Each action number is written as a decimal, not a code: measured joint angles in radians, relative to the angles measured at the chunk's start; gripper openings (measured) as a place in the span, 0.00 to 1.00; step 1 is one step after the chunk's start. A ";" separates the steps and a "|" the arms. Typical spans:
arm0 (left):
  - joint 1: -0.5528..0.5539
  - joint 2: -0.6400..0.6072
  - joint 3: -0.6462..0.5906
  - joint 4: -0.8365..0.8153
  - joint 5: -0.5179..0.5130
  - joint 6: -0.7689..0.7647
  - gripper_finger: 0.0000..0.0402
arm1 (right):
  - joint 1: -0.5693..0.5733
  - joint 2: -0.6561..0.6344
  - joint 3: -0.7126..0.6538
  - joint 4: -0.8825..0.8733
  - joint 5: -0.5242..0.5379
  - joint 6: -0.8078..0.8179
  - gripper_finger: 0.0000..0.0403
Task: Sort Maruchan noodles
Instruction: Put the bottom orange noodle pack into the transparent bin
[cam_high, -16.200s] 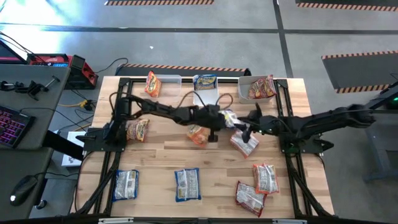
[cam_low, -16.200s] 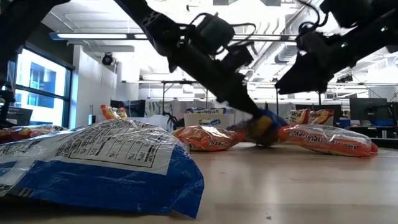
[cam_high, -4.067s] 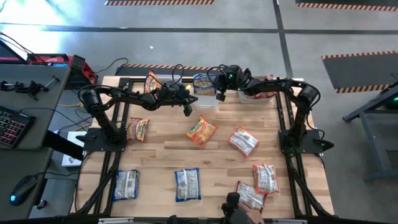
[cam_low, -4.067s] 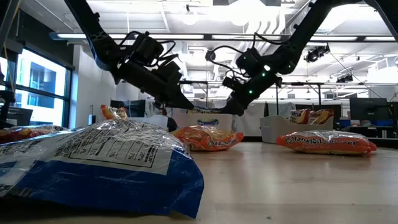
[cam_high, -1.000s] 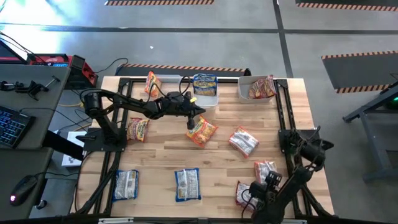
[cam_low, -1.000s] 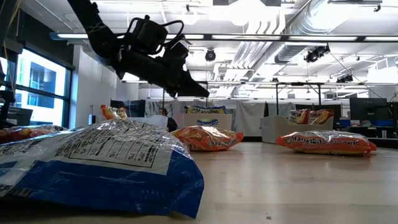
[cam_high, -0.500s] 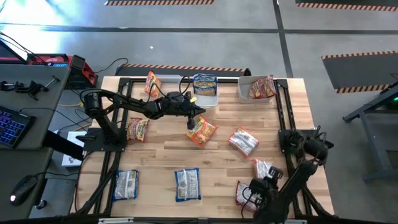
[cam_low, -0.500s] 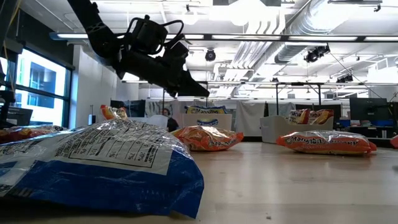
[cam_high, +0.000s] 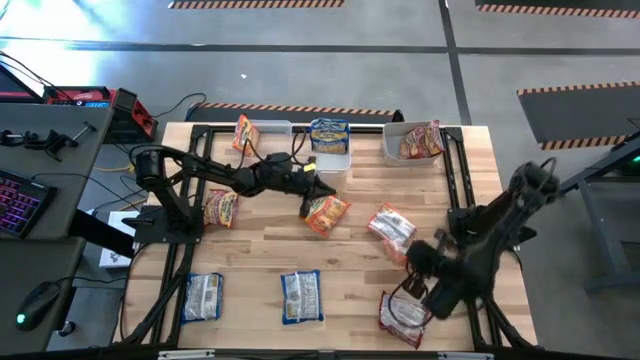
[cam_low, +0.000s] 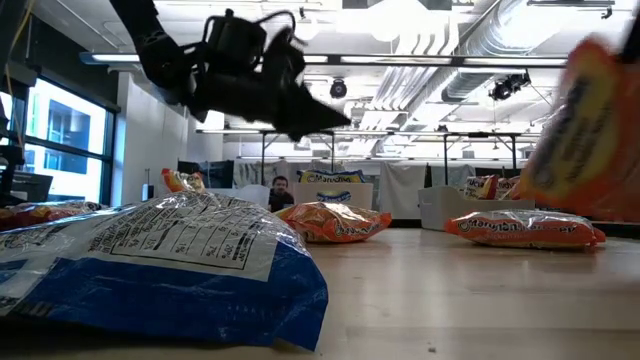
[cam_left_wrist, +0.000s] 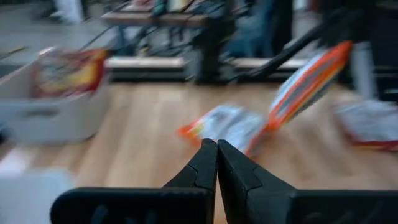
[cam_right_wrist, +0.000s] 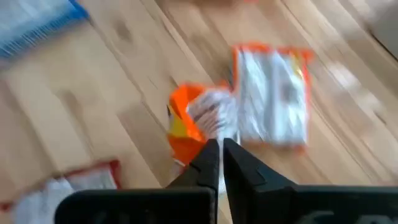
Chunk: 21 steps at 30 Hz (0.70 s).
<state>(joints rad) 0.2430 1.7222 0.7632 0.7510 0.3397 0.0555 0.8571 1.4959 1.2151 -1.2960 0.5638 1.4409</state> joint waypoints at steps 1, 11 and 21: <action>-0.014 0.000 0.009 0.004 0.016 0.001 0.02 | -0.016 -0.040 -0.035 0.055 0.019 -0.044 0.00; -0.186 0.000 0.126 -0.183 0.035 0.116 0.32 | -0.213 -0.331 -0.351 0.615 -0.062 -0.452 0.00; -0.188 0.035 0.057 -0.084 -0.087 0.044 0.38 | -0.207 -0.107 -0.314 0.718 -0.290 -0.438 0.19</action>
<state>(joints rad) 0.0553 1.7571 0.8200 0.6667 0.2530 0.0993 0.6503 1.3890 0.9010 -0.5778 0.2736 1.0028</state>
